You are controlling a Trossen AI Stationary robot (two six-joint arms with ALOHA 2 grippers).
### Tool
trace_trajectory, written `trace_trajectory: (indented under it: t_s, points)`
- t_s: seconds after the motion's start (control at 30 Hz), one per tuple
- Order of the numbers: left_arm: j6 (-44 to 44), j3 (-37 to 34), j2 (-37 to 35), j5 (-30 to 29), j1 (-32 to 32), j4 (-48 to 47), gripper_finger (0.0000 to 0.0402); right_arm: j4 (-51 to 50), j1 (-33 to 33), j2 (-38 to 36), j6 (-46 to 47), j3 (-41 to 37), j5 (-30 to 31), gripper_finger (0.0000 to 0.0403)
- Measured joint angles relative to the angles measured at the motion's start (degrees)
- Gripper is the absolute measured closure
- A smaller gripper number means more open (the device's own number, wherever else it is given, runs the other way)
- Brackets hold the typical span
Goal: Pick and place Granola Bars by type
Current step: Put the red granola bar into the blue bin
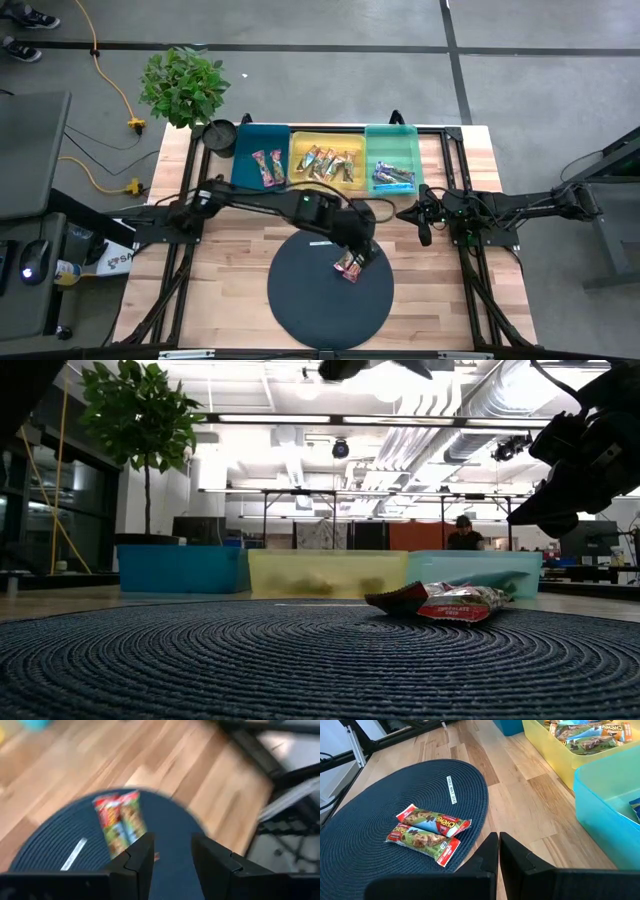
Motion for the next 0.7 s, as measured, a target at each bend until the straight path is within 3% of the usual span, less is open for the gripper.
trace_trajectory:
  t_s: [0.4, 0.7]
  points:
    - [2.3, 0.0, 7.2, 5.7, 0.3, -2.1, 0.0275, 0.3, 0.0, 0.0, 0.0, 0.0, 0.0, 0.0402]
    - [2.8, 0.0, 10.8, 6.8, 1.2, -3.5, 0.0267, 0.4, 0.0, 0.0, 0.0, 0.0, 0.0, 0.0402]
